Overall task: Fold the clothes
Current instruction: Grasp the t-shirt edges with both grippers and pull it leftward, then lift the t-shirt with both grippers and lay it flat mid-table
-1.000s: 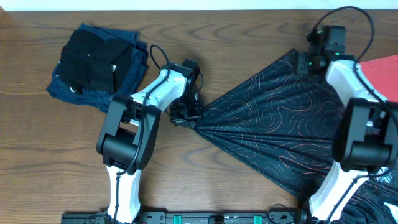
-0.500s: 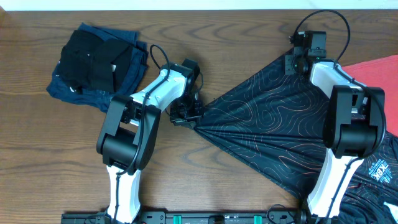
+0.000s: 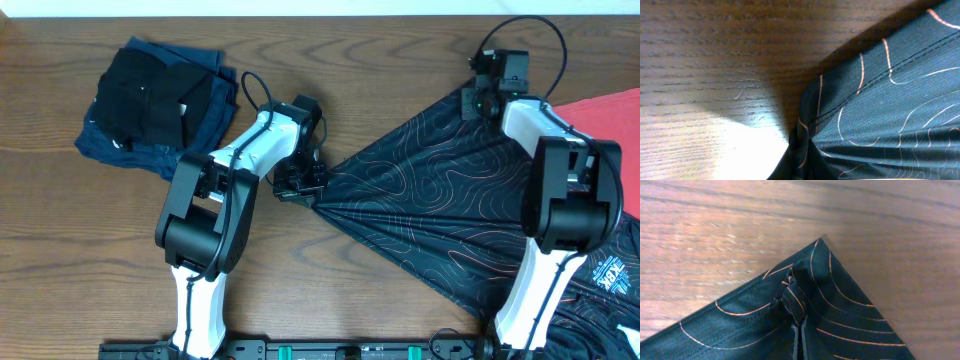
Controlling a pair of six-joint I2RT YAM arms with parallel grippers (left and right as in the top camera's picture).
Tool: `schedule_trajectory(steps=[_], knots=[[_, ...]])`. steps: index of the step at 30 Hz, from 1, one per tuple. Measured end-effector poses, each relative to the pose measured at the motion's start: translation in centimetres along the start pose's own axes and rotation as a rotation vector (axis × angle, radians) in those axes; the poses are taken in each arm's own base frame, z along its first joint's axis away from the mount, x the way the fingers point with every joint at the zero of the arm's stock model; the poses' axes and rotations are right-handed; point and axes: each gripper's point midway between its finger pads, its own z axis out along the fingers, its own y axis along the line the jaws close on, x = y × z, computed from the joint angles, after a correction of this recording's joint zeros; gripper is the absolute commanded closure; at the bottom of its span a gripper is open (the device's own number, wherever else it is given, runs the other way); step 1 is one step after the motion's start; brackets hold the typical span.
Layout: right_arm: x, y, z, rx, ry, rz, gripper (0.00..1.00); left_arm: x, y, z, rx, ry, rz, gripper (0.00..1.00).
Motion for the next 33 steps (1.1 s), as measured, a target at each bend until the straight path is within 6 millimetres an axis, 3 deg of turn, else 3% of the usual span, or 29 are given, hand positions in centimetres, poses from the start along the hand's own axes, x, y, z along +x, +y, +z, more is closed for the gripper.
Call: schedule_trajectory(steps=[4,6,8,12,15,20,22,27,30,33], knots=[[0.5,-1.6,-1.5,0.017,0.035,0.04,0.99,0.0,0.0,0.0,0.001,0.0,-0.001,0.94],[-0.2,-2.8,-3.5,0.032,0.025,0.06,0.99,-0.1,0.1,-0.2,0.001,-0.005,-0.001,0.94],[-1.8,-4.0,-6.4,0.052,-0.017,0.079,0.99,-0.4,0.4,-0.5,-0.004,-0.022,-0.004,0.94],[-7.3,-6.5,-16.2,0.106,-0.216,0.138,0.99,-1.3,1.8,-2.5,-0.009,-0.091,-0.031,0.94],[-10.2,-8.0,-24.2,0.137,-0.38,0.194,0.99,-1.8,2.4,-7.3,0.03,-0.219,-0.038,0.94],[-11.6,-8.5,-33.8,0.145,-0.557,0.233,0.99,0.2,2.3,-18.8,0.12,-0.547,0.029,0.94],[-11.8,-7.9,-36.5,0.133,-0.61,0.229,0.99,1.9,2.2,-22.4,0.135,-0.66,0.072,0.94],[-11.9,-6.8,-42.5,0.115,-0.727,0.245,0.99,6.3,2.0,-28.8,0.125,-0.864,0.153,0.94],[-11.8,-6.4,-47.1,0.118,-0.804,0.266,0.99,9.4,1.7,-33.8,0.125,-1.023,0.203,0.94],[-11.6,-5.4,-52.4,0.116,-0.882,0.263,0.99,13.7,1.2,-39.5,0.141,-1.221,0.261,0.94]])
